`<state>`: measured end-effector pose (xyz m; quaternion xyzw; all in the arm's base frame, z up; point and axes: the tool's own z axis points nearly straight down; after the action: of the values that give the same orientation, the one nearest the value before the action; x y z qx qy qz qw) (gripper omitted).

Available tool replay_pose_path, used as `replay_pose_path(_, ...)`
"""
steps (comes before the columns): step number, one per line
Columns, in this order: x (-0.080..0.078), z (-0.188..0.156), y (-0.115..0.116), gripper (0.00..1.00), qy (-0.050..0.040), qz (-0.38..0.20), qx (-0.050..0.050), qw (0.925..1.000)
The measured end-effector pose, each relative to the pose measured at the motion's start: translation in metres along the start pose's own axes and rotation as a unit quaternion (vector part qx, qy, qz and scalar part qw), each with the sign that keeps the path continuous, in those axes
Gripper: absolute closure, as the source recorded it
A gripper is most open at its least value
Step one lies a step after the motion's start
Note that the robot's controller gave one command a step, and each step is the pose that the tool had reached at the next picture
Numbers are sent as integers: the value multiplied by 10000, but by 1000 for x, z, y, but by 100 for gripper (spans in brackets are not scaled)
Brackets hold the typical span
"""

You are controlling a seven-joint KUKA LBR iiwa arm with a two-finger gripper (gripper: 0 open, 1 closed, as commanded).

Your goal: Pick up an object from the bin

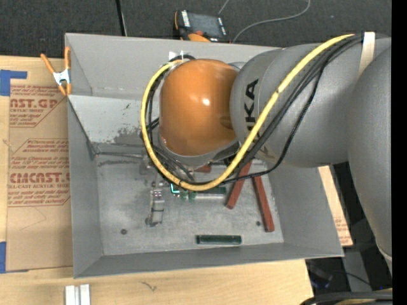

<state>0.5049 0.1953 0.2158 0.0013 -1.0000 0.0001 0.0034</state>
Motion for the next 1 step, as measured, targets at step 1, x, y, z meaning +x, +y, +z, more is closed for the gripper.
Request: replay_pose_path(1,-8,11,-46,0,-32,115,6,9999)
